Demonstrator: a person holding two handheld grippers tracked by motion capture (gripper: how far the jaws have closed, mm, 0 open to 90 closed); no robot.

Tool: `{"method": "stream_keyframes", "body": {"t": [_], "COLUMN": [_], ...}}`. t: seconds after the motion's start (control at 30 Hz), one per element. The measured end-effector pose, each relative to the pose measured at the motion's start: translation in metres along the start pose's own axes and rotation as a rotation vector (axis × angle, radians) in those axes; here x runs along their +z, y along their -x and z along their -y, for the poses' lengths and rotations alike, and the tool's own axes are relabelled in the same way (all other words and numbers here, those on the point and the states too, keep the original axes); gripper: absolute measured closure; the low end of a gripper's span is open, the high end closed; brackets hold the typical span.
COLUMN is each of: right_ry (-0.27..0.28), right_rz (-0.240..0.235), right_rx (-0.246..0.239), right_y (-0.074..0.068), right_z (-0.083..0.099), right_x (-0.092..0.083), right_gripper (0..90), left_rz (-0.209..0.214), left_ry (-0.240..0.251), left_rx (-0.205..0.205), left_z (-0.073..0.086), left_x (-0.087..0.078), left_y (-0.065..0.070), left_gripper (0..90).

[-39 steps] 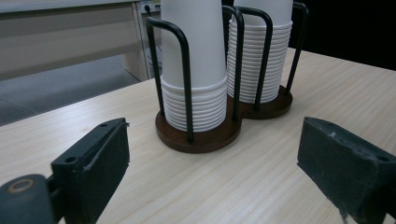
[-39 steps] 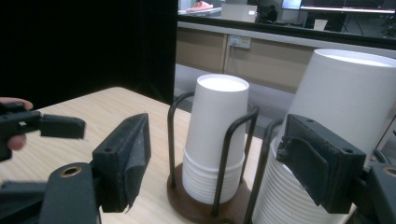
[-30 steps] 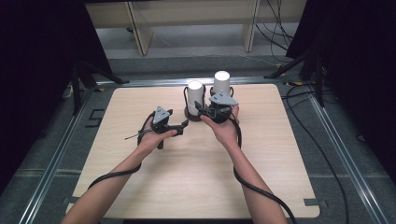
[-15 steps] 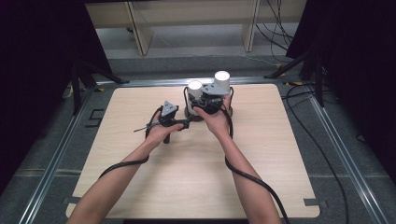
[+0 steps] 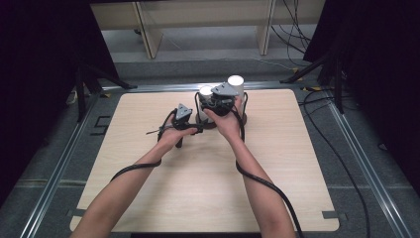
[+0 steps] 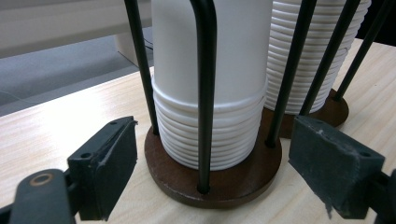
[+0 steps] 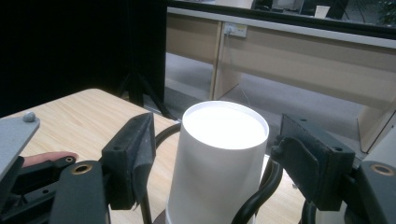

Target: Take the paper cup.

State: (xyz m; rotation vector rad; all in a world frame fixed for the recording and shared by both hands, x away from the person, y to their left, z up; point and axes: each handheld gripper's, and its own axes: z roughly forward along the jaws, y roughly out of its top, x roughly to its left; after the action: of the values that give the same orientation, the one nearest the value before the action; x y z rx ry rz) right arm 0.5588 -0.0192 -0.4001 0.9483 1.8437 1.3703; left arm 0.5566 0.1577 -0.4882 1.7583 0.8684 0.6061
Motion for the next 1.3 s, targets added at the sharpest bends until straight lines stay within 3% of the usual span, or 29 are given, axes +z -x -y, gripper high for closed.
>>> {"method": "stream_keyframes", "body": {"t": [0.07,0.17,0.33,0.43,0.47,0.6,0.67,0.77,0.87,1.03,1.17,1.27,1.3], "right_ry": [0.014,-0.008,-0.003,-0.011,-0.002,-0.003,-0.007,-0.007,-0.019,-0.009,-0.019,-0.026,-0.030], "right_rz": [-0.001,-0.008,0.006,0.001,0.009,0.012,0.008,0.019,0.010,0.018,0.014,0.011,0.016], "right_rx": [-0.001,0.014,-0.003,0.021,-0.005,-0.006,0.022,-0.007,0.019,-0.002,0.010,0.032,0.019], "right_y": [0.001,0.000,0.000,-0.001,0.000,0.000,-0.001,0.000,-0.001,0.001,0.001,0.001,0.001], "right_z": [0.000,0.000,0.000,0.000,0.000,-0.001,-0.002,-0.003,-0.005,-0.005,-0.002,-0.001,-0.002], "right_x": [0.002,0.004,0.009,0.012,0.013,0.016,0.018,0.020,0.020,0.023,0.026,0.027,0.027], "right_gripper": [29.4,29.5,29.6,29.8,29.9,30.1,30.3,30.4,30.8,31.7,32.2,32.4,32.5], "left_rz": [0.008,0.008,0.022,0.018,0.017,0.014,0.022,0.028,0.027,0.029,0.024,0.029,0.022], "left_ry": [0.010,0.010,0.022,0.011,0.009,0.007,0.012,0.002,0.004,0.008,0.009,0.007,-0.004], "left_rx": [0.000,0.005,0.004,0.002,-0.001,0.008,0.005,0.024,0.030,0.015,0.011,0.020,0.029], "left_z": [-0.001,-0.001,-0.004,-0.004,-0.002,-0.002,-0.003,-0.004,-0.005,-0.005,-0.005,-0.005,-0.005], "left_x": [0.002,0.005,0.009,0.010,0.011,0.014,0.017,0.019,0.023,0.024,0.025,0.026,0.026], "left_y": [-0.001,-0.001,0.001,0.000,0.000,-0.001,0.000,0.001,0.001,0.000,-0.002,-0.003,-0.002], "left_gripper": [15.0,15.0,15.2,15.4,15.6,16.2,16.8,17.1,17.3,19.2,20.1,20.6,20.7]}}
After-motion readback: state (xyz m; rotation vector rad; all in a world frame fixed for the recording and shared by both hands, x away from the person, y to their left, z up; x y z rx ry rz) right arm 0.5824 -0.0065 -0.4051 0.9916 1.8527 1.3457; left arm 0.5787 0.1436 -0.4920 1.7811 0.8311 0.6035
